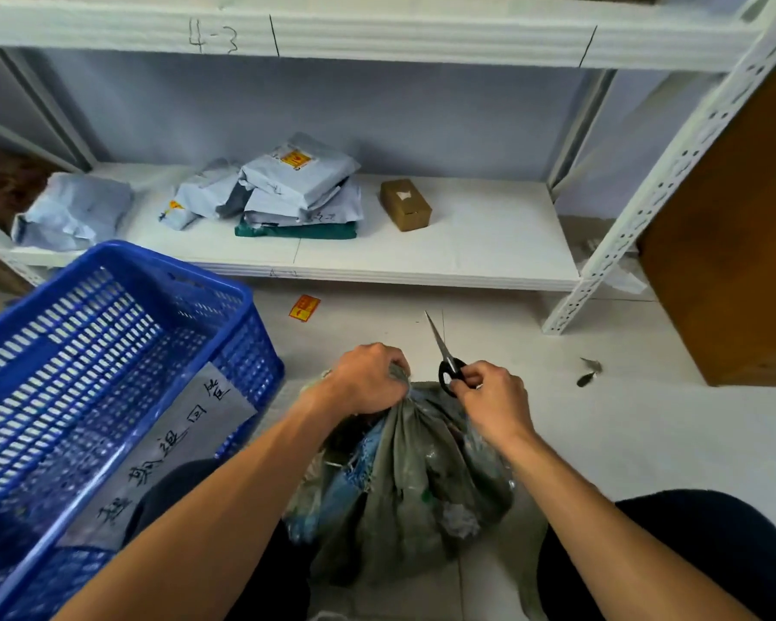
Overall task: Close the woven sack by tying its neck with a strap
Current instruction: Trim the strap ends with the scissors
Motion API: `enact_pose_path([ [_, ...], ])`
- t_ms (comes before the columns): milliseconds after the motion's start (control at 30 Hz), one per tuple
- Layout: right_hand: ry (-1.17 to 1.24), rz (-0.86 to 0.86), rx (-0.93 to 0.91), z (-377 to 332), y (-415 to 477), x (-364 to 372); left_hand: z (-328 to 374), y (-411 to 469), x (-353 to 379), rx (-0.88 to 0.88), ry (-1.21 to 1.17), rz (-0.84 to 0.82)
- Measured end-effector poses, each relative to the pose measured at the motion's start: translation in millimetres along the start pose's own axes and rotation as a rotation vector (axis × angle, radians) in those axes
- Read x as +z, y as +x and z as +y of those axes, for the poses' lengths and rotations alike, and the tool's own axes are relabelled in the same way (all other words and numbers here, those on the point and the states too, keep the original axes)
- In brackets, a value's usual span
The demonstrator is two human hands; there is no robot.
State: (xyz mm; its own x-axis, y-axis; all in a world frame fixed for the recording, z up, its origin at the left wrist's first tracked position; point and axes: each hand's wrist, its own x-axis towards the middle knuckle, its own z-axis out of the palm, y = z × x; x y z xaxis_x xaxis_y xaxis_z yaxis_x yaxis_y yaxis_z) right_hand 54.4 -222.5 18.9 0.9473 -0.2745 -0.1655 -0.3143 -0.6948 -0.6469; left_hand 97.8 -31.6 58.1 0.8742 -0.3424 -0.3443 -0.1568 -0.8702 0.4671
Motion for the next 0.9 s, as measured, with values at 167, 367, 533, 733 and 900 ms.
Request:
enact_pose_path([
  [167, -0.017, 0.017, 0.019, 2, 67, 16, -15, 53, -4, 0.016, -0.004, 0.043],
  [367, -0.057, -0.006, 0.030, 3, 146, 33, -32, 120, 0, -0.054, -0.185, 0.026],
  [533, -0.184, -0.021, -0.010, 7, 211, 49, -59, 157, 9, -0.133, -0.266, 0.109],
  [733, -0.317, -0.009, -0.104, 0, 271, 61, -67, 169, 17, -0.122, -0.224, 0.163],
  [900, -0.366, 0.023, -0.078, -3, 324, 70, -67, 179, 27, -0.078, -0.254, 0.064],
])
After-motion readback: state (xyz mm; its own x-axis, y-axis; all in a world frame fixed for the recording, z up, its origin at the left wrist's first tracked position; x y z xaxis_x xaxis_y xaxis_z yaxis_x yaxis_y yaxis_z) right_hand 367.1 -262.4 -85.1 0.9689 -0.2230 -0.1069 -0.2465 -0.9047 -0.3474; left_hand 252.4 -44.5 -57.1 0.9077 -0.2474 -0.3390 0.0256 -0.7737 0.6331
